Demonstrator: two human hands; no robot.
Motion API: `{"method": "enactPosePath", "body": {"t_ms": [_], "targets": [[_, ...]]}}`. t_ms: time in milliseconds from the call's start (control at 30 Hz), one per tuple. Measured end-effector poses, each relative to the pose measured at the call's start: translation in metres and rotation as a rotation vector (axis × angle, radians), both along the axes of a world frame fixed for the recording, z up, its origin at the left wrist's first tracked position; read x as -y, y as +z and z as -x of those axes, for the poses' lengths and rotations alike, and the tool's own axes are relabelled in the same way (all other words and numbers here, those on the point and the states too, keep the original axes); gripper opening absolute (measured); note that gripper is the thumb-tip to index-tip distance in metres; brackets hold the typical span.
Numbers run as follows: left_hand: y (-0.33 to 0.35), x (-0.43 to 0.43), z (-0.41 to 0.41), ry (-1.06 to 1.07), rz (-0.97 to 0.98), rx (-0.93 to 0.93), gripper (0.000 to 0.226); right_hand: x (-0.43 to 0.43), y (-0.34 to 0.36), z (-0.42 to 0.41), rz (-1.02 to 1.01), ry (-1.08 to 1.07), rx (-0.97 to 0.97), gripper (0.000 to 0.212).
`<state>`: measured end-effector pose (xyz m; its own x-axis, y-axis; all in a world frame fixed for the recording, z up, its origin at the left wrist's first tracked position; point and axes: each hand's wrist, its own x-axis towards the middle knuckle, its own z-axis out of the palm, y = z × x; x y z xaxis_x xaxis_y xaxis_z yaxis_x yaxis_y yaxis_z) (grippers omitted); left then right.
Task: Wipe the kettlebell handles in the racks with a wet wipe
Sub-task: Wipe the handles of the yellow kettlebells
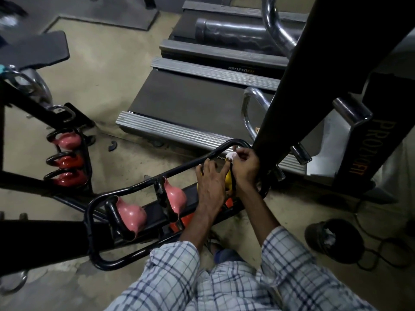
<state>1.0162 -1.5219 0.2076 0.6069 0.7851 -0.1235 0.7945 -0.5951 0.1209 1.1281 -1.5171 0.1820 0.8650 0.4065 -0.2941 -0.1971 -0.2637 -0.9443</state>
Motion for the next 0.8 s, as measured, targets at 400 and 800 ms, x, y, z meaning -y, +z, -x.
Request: {"method": "enactPosePath", "body": {"t_ms": [400, 800], "targets": [[0.0, 0.0, -0.002, 0.08, -0.03, 0.163, 0.098, -0.046, 0.005, -0.035, 0.524, 0.594, 0.394, 0.008], [-0.004, -0.004, -0.005, 0.025, -0.01, 0.076, 0.094, 0.077, 0.007, 0.005, 0.1, 0.403, 0.327, 0.014]]}}
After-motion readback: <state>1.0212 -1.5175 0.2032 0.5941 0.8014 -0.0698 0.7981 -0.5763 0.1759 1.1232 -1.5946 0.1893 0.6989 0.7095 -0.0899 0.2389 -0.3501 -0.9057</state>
